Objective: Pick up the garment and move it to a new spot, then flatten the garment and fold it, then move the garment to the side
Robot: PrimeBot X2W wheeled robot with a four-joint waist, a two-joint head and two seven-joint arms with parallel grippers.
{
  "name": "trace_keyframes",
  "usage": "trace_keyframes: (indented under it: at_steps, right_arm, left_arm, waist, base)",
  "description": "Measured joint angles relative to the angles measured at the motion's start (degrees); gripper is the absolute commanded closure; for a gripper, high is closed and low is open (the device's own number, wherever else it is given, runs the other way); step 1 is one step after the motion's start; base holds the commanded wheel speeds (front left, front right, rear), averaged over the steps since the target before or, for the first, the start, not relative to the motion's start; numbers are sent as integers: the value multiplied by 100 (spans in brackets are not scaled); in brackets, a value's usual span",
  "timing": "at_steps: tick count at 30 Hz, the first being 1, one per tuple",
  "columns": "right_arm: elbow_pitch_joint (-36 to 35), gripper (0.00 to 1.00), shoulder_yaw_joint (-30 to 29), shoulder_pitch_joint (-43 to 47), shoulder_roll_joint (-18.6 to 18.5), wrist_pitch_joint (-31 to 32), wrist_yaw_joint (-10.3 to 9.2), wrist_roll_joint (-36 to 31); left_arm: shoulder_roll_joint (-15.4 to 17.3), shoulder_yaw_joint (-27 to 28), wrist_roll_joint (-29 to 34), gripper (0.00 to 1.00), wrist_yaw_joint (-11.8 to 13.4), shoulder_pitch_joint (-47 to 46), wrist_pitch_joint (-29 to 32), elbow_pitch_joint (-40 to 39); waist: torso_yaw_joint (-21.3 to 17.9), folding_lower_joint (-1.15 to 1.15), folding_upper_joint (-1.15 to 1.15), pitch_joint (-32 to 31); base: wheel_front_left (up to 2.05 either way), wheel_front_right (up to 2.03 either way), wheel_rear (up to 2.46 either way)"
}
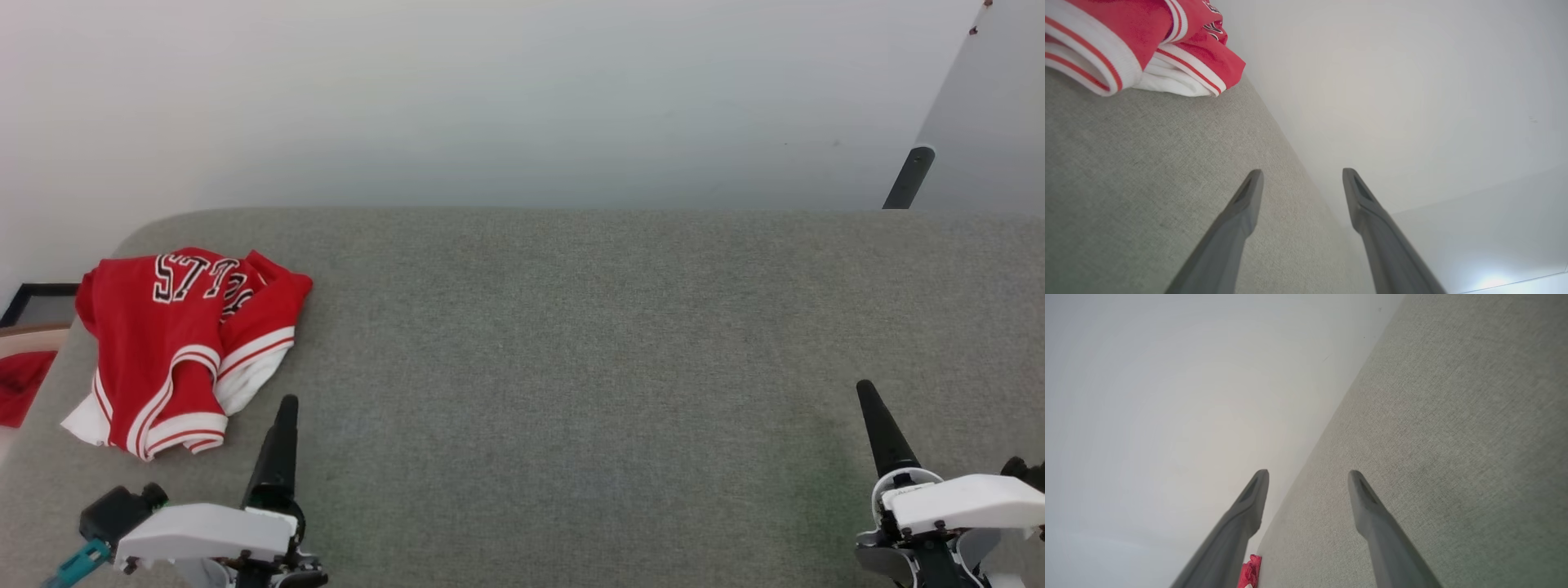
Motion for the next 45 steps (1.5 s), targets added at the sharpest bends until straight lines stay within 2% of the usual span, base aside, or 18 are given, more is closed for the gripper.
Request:
trace_keyframes:
  at_steps: [11, 23, 45]
  right_arm:
    - [65, 0, 83, -180, -66, -240, 0, -1373]
    - [260, 0, 77, -451, -119, -452, 1, -2907]
    - [584, 0, 180, -816, -102, -805, 1, -4644]
  left_arm:
    - [81, -86, 1462, 0, 99, -8, -218, -169]
    - [233, -225, 2722, 0, 180, -125, -444, -85]
    - [483, -489, 4270, 0, 397, -257, -793, 25]
  waist:
    - [-5, 0, 0, 1]
    - [-23, 0, 0, 30]
    - [-43, 0, 0, 31]
  base:
    - [0, 0, 0]
    - [0, 0, 0]
    - [0, 0, 0]
